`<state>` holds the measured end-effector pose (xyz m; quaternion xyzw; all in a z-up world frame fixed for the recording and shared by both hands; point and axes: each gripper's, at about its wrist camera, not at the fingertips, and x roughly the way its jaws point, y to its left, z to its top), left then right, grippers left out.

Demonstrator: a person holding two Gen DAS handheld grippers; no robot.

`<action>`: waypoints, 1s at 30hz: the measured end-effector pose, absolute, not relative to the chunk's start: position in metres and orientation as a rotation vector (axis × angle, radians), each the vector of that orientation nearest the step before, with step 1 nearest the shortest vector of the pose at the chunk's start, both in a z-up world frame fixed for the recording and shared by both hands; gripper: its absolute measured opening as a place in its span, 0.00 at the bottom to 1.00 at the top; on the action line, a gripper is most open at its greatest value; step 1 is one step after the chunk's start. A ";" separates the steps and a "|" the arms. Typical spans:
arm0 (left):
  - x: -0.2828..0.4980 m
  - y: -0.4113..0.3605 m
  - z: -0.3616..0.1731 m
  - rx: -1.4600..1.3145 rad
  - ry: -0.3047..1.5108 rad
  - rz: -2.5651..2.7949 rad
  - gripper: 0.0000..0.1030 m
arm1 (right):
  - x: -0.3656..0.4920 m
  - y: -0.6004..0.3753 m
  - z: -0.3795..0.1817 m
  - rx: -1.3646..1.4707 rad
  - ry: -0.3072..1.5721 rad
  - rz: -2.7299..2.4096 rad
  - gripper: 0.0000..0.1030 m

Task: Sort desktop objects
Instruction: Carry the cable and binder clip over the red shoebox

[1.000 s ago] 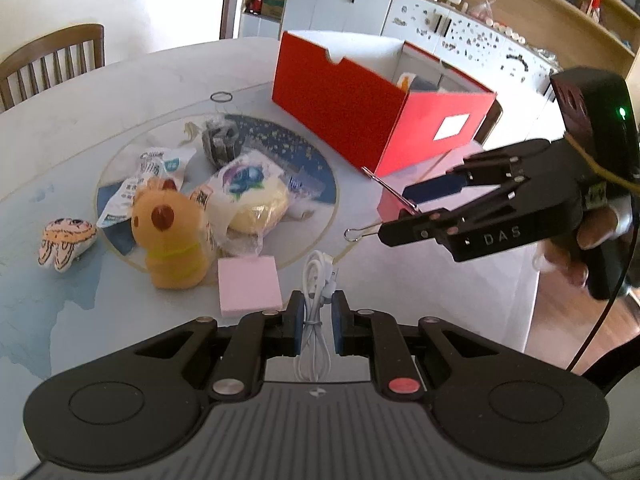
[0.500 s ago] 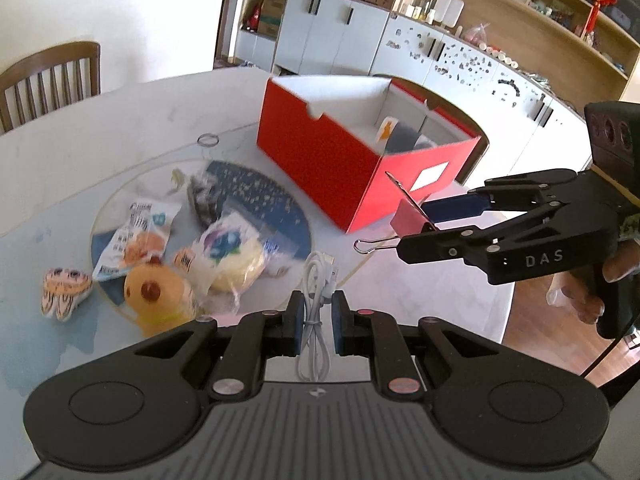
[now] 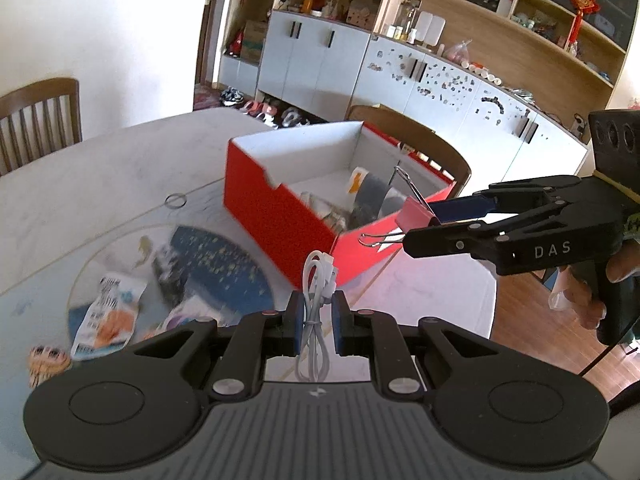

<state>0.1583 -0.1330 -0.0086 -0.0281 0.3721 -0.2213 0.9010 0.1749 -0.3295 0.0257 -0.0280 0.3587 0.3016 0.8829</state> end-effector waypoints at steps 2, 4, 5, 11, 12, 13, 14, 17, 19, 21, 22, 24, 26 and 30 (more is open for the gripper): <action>0.166 -0.143 -0.006 -0.052 0.763 -0.460 0.13 | 0.182 -0.337 0.028 -0.058 0.739 0.624 0.57; 0.174 -0.153 -0.003 -0.049 0.757 -0.463 0.13 | 0.191 -0.344 0.030 -0.060 0.731 0.620 0.57; 0.177 -0.158 -0.002 -0.046 0.754 -0.463 0.13 | 0.195 -0.348 0.031 -0.061 0.729 0.620 0.57; 0.204 -0.191 0.001 -0.025 0.741 -0.456 0.13 | 0.224 -0.371 0.028 -0.072 0.728 0.618 0.57; 0.209 -0.197 0.000 -0.020 0.741 -0.452 0.13 | 0.229 -0.375 0.028 -0.072 0.727 0.615 0.57; 0.215 -0.203 0.000 -0.015 0.742 -0.450 0.13 | 0.235 -0.379 0.027 -0.071 0.727 0.614 0.57; 0.220 -0.208 0.000 -0.011 0.743 -0.445 0.13 | 0.241 -0.383 0.027 -0.070 0.727 0.613 0.57; 0.238 -0.222 -0.003 -0.003 0.757 -0.418 0.13 | 0.258 -0.395 0.022 -0.063 0.733 0.610 0.57; 0.250 -0.230 -0.006 0.007 0.768 -0.400 0.13 | 0.271 -0.400 0.019 -0.055 0.743 0.609 0.57; 0.262 -0.238 -0.009 0.022 0.777 -0.382 0.13 | 0.284 -0.405 0.015 -0.051 0.752 0.606 0.57; 0.266 -0.241 -0.010 0.026 0.782 -0.376 0.13 | 0.290 -0.407 0.014 -0.048 0.755 0.607 0.57; 0.278 -0.247 -0.013 0.031 0.792 -0.359 0.13 | 0.301 -0.409 0.011 -0.049 0.759 0.609 0.57; 0.290 -0.253 -0.016 0.037 0.803 -0.343 0.13 | 0.314 -0.410 0.007 -0.055 0.768 0.612 0.57; 0.312 -0.263 -0.021 0.059 0.828 -0.312 0.13 | 0.338 -0.408 -0.003 -0.073 0.793 0.615 0.57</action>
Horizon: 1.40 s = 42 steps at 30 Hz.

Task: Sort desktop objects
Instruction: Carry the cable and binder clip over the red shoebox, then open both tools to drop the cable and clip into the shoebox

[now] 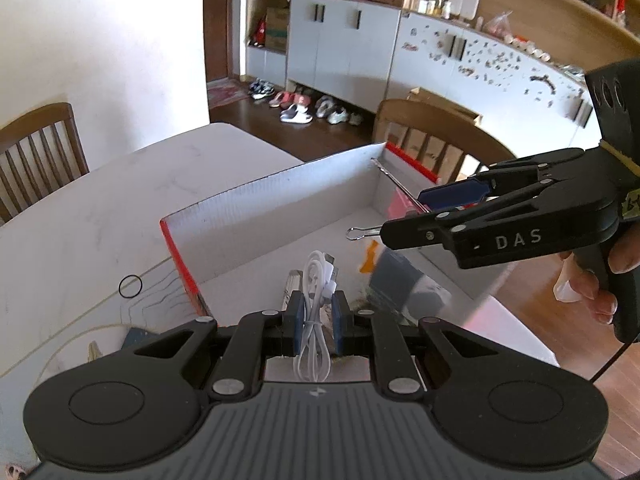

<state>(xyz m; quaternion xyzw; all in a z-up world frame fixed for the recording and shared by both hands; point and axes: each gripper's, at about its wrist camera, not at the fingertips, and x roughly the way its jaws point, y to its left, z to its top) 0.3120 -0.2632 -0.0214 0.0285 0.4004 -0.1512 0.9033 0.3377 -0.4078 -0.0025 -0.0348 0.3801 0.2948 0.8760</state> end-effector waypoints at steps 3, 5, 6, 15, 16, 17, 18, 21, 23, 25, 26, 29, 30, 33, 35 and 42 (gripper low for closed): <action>0.330 -0.268 -0.028 0.070 0.862 -0.288 0.13 | 0.356 -0.404 -0.011 -0.085 0.815 0.612 0.57; 0.340 -0.269 -0.034 0.066 0.890 -0.275 0.13 | 0.365 -0.401 -0.017 -0.092 0.830 0.614 0.57; 0.344 -0.270 -0.037 0.065 0.903 -0.269 0.13 | 0.369 -0.400 -0.020 -0.099 0.836 0.615 0.57; 0.367 -0.283 -0.059 0.125 0.982 -0.250 0.13 | 0.395 -0.379 -0.048 -0.183 0.905 0.628 0.57; 0.367 -0.282 -0.061 0.124 0.987 -0.247 0.13 | 0.398 -0.377 -0.052 -0.196 0.914 0.634 0.57; 0.367 -0.282 -0.062 0.120 0.994 -0.247 0.13 | 0.400 -0.374 -0.056 -0.211 0.925 0.642 0.57; 0.367 -0.282 -0.062 0.117 0.997 -0.247 0.13 | 0.401 -0.370 -0.059 -0.228 0.932 0.645 0.57; 0.361 -0.279 -0.061 0.094 0.993 -0.258 0.13 | 0.406 -0.361 -0.068 -0.281 0.962 0.647 0.57; 0.358 -0.278 -0.059 0.069 0.990 -0.261 0.13 | 0.410 -0.356 -0.073 -0.301 1.003 0.644 0.57; 0.354 -0.277 -0.058 0.045 0.989 -0.265 0.13 | 0.411 -0.351 -0.077 -0.327 1.040 0.644 0.57; 0.351 -0.276 -0.057 0.035 0.988 -0.266 0.13 | 0.411 -0.349 -0.080 -0.341 1.054 0.638 0.57; 0.343 -0.272 -0.053 0.003 0.982 -0.266 0.13 | 0.408 -0.344 -0.087 -0.370 1.092 0.645 0.57; 0.340 -0.274 -0.051 -0.008 0.977 -0.267 0.13 | 0.407 -0.343 -0.087 -0.378 1.091 0.643 0.57; 0.330 -0.270 -0.041 -0.034 0.956 -0.271 0.13 | 0.403 -0.343 -0.087 -0.382 1.090 0.654 0.58; 0.325 -0.269 -0.034 -0.048 0.937 -0.273 0.13 | 0.401 -0.344 -0.086 -0.383 1.084 0.654 0.61; 0.310 -0.259 -0.014 -0.099 0.874 -0.273 0.13 | 0.402 -0.352 -0.077 -0.363 1.069 0.662 0.67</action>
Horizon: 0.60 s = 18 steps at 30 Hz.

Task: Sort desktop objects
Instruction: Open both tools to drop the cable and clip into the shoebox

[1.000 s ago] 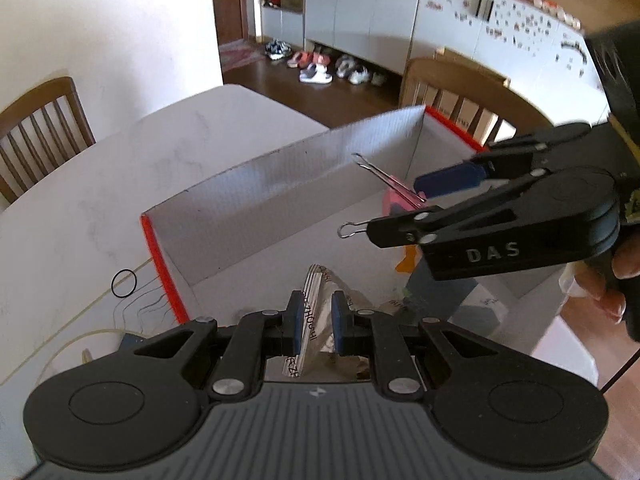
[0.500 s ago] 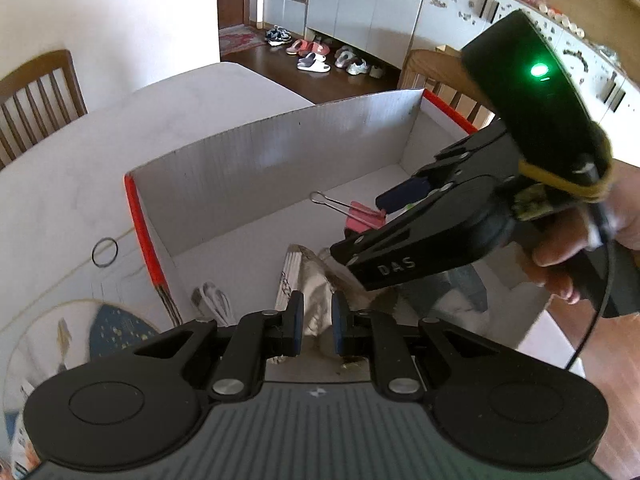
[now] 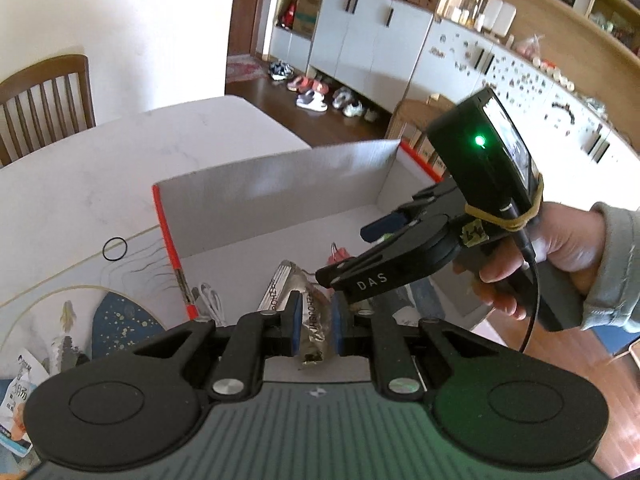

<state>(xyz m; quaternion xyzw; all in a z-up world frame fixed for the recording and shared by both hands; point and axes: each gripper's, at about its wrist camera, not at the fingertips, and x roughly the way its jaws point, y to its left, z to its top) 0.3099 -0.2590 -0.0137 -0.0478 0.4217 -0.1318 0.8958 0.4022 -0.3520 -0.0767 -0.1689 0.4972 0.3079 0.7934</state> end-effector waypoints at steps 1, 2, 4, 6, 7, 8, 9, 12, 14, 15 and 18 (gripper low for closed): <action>0.307 -0.256 -0.011 -0.108 0.867 -0.273 0.13 | 0.402 -0.354 -0.074 -0.351 1.067 0.665 0.68; 0.305 -0.253 -0.009 -0.117 0.860 -0.272 0.13 | 0.402 -0.356 -0.071 -0.341 1.064 0.668 0.69; 0.302 -0.249 -0.006 -0.126 0.850 -0.265 0.13 | 0.399 -0.359 -0.065 -0.325 1.053 0.672 0.70; 0.300 -0.244 -0.003 -0.134 0.842 -0.264 0.13 | 0.395 -0.362 -0.060 -0.315 1.041 0.675 0.71; 0.298 -0.243 -0.001 -0.135 0.836 -0.263 0.13 | 0.393 -0.364 -0.057 -0.305 1.038 0.680 0.71; 0.295 -0.241 0.000 -0.139 0.832 -0.263 0.13 | 0.390 -0.365 -0.055 -0.294 1.034 0.683 0.71; 0.294 -0.239 0.001 -0.144 0.829 -0.264 0.13 | 0.388 -0.367 -0.052 -0.286 1.030 0.683 0.72; 0.285 -0.232 0.004 -0.154 0.820 -0.265 0.13 | 0.383 -0.369 -0.042 -0.254 1.017 0.688 0.72; 0.279 -0.228 0.006 -0.154 0.814 -0.264 0.13 | 0.378 -0.370 -0.035 -0.238 1.003 0.685 0.72; 0.277 -0.226 0.007 -0.154 0.813 -0.265 0.13 | 0.375 -0.371 -0.032 -0.230 0.997 0.684 0.73; 0.268 -0.217 0.007 -0.153 0.812 -0.263 0.13 | 0.365 -0.370 -0.025 -0.214 0.981 0.672 0.75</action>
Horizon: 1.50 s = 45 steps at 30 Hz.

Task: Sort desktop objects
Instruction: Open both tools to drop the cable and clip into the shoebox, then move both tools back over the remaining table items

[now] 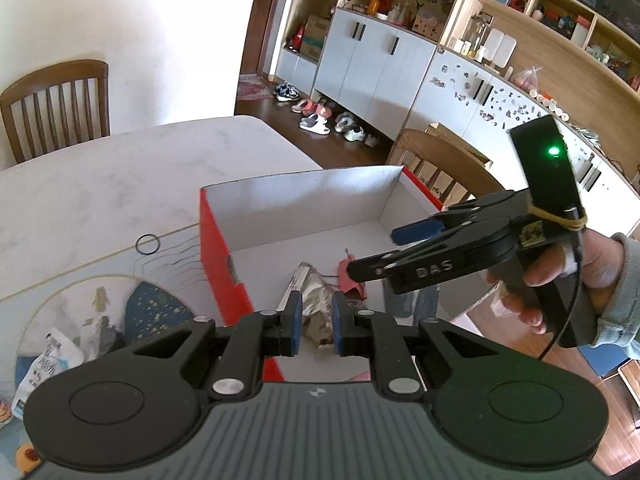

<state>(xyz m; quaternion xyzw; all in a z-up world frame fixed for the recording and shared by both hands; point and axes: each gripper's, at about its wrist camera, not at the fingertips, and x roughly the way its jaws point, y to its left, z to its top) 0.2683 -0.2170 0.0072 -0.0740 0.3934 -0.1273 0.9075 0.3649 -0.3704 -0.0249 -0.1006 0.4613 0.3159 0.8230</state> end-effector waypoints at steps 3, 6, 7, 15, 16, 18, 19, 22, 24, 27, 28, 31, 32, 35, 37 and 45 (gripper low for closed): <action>0.261 -0.207 0.006 -0.153 0.809 -0.259 0.13 | 0.355 -0.371 -0.020 -0.200 0.968 0.657 0.78; 0.253 -0.198 0.006 -0.159 0.808 -0.261 0.14 | 0.349 -0.373 -0.017 -0.184 0.946 0.637 0.79; 0.251 -0.195 0.006 -0.156 0.808 -0.259 0.14 | 0.346 -0.372 -0.016 -0.174 0.938 0.629 0.80; 0.234 -0.166 0.007 -0.162 0.786 -0.260 0.15 | 0.320 -0.365 0.003 -0.113 0.866 0.626 0.84; 0.232 -0.162 0.007 -0.166 0.785 -0.260 0.15 | 0.318 -0.362 0.006 -0.109 0.861 0.629 0.84; 0.228 -0.155 0.006 -0.171 0.785 -0.259 0.16 | 0.312 -0.354 0.009 -0.112 0.844 0.629 0.85; 0.226 -0.151 0.006 -0.174 0.783 -0.257 0.16 | 0.308 -0.351 0.012 -0.124 0.827 0.621 0.87; 0.219 -0.139 0.005 -0.183 0.777 -0.253 0.35 | 0.302 -0.342 0.015 -0.143 0.796 0.600 0.88; 0.214 -0.131 0.004 -0.191 0.771 -0.249 0.63 | 0.298 -0.337 0.018 -0.119 0.797 0.612 0.88; 0.207 -0.120 0.003 -0.194 0.763 -0.241 0.68 | 0.289 -0.328 0.022 -0.099 0.789 0.629 0.89; 0.205 -0.115 0.003 -0.194 0.762 -0.237 0.68 | 0.285 -0.325 0.023 -0.092 0.786 0.640 0.89; 0.198 -0.103 0.001 -0.199 0.760 -0.233 0.69 | 0.273 -0.311 0.025 -0.079 0.780 0.681 0.89; 0.195 -0.099 0.000 -0.199 0.759 -0.232 0.69 | 0.269 -0.306 0.026 -0.081 0.776 0.694 0.90; 0.186 -0.088 -0.002 -0.181 0.757 -0.213 0.69 | 0.258 -0.292 0.026 -0.080 0.772 0.722 0.90; 0.179 -0.081 -0.004 -0.178 0.754 -0.202 0.69 | 0.253 -0.284 0.026 -0.070 0.773 0.734 0.92; 0.155 -0.052 -0.018 -0.135 0.758 -0.162 0.71 | 0.225 -0.245 0.023 -0.095 0.769 0.797 0.92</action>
